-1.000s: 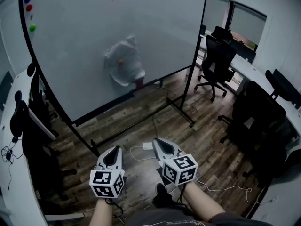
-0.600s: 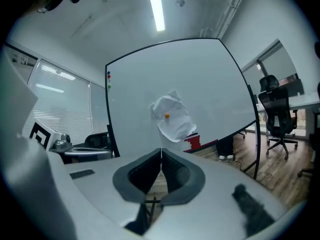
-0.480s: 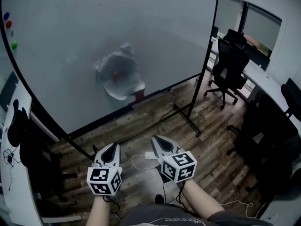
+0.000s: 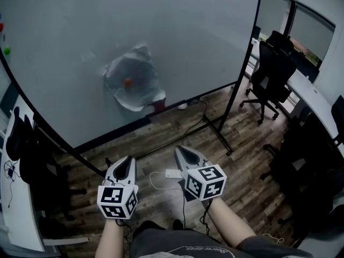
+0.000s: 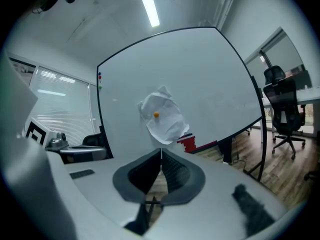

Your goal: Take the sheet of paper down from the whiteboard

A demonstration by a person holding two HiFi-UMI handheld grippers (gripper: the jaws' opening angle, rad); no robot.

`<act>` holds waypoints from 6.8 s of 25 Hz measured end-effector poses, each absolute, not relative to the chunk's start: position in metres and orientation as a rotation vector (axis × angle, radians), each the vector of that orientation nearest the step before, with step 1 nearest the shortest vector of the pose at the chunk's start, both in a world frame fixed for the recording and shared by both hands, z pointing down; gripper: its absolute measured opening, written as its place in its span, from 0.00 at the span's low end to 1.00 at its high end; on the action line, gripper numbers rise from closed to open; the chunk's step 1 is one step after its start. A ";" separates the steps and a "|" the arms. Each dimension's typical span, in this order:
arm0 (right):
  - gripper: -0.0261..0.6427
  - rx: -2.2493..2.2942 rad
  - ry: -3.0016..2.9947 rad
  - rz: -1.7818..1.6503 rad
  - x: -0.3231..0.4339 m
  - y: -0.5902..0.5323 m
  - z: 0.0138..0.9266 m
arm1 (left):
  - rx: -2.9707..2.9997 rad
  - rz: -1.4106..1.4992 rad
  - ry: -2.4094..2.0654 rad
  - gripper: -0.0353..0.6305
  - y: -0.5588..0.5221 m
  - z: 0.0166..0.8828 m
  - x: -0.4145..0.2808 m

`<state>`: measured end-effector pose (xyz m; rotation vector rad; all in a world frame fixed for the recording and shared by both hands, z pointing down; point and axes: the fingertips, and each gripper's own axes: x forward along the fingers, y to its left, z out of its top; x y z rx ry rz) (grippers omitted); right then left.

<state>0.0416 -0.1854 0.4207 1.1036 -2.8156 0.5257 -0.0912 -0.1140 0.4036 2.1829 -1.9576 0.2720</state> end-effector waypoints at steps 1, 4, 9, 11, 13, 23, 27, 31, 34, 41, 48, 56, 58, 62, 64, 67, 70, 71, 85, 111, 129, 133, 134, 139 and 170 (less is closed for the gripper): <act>0.07 1.096 -2.812 0.529 0.038 -0.187 0.423 | 2.182 0.277 -1.962 0.09 -0.116 0.403 -0.093; 0.07 1.092 -2.795 0.546 0.031 -0.191 0.431 | 2.171 0.274 -1.963 0.09 -0.124 0.406 -0.102; 0.07 1.135 -2.761 0.569 0.023 -0.209 0.437 | 2.183 0.258 -1.945 0.09 -0.147 0.409 -0.118; 0.07 1.167 -2.752 0.575 0.019 -0.220 0.435 | 2.202 0.260 -1.929 0.09 -0.160 0.408 -0.124; 0.07 1.189 -2.747 0.569 0.012 -0.232 0.433 | 2.220 0.261 -1.930 0.09 -0.175 0.404 -0.134; 0.08 1.381 -2.686 0.585 -0.020 -0.288 0.428 | 2.338 0.254 -1.896 0.09 -0.241 0.388 -0.179; 0.08 1.443 -2.665 0.616 -0.025 -0.301 0.431 | 2.392 0.242 -1.857 0.09 -0.261 0.385 -0.186; 0.08 1.457 -2.641 0.639 -0.027 -0.310 0.437 | 2.398 0.230 -1.837 0.09 -0.274 0.387 -0.191; 0.08 1.442 -2.649 0.654 -0.029 -0.323 0.438 | 2.388 0.235 -1.840 0.09 -0.282 0.389 -0.192; 0.08 1.305 -2.692 0.673 -0.033 -0.365 0.440 | 2.309 0.251 -1.932 0.09 -0.300 0.388 -0.191; 0.20 1.097 -2.729 0.698 -0.046 -0.413 0.448 | 2.191 0.245 -2.058 0.09 -0.323 0.384 -0.187; 0.22 0.933 -2.744 0.669 -0.059 -0.448 0.460 | 2.071 0.241 -2.176 0.09 -0.341 0.383 -0.182; 0.22 0.869 -2.751 0.648 -0.065 -0.451 0.462 | 2.053 0.239 -2.198 0.09 -0.343 0.382 -0.179; 0.13 0.776 -2.772 0.635 -0.073 -0.452 0.463 | 2.009 0.245 -2.238 0.09 -0.348 0.381 -0.178; 0.09 0.753 -2.778 0.629 -0.074 -0.452 0.463 | 1.982 0.245 -2.257 0.09 -0.349 0.380 -0.178; 0.08 0.705 -2.794 0.620 -0.076 -0.450 0.461 | 1.951 0.234 -2.286 0.10 -0.350 0.375 -0.180; 0.08 0.679 -2.803 0.608 -0.077 -0.450 0.460 | 1.926 0.218 -2.322 0.10 -0.352 0.367 -0.181; 0.08 0.673 -2.804 0.607 -0.077 -0.450 0.460 | 1.921 0.212 -2.332 0.10 -0.353 0.365 -0.181; 0.08 0.608 -2.814 0.605 -0.076 -0.447 0.460 | 1.818 0.188 -2.420 0.32 -0.375 0.335 -0.182; 0.08 0.573 -2.807 0.613 -0.073 -0.456 0.468 | 1.486 0.252 -2.738 0.27 -0.386 0.333 -0.194; 0.07 0.469 -2.827 0.604 -0.064 -0.432 0.470 | 1.569 0.219 -2.559 0.24 -0.349 0.374 -0.181; 0.07 0.446 -2.807 0.579 -0.065 -0.420 0.480 | 1.548 0.214 -2.514 0.24 -0.330 0.398 -0.180; 0.07 0.452 -2.802 0.575 -0.064 -0.418 0.482 | 1.546 0.210 -2.503 0.24 -0.325 0.403 -0.180; 0.07 0.534 -2.778 0.585 -0.058 -0.405 0.488 | 1.595 0.202 -2.433 0.24 -0.309 0.419 -0.183; 0.07 1.296 -2.506 0.611 -0.029 -0.180 0.492 | 2.145 0.222 -1.961 0.24 -0.124 0.440 -0.231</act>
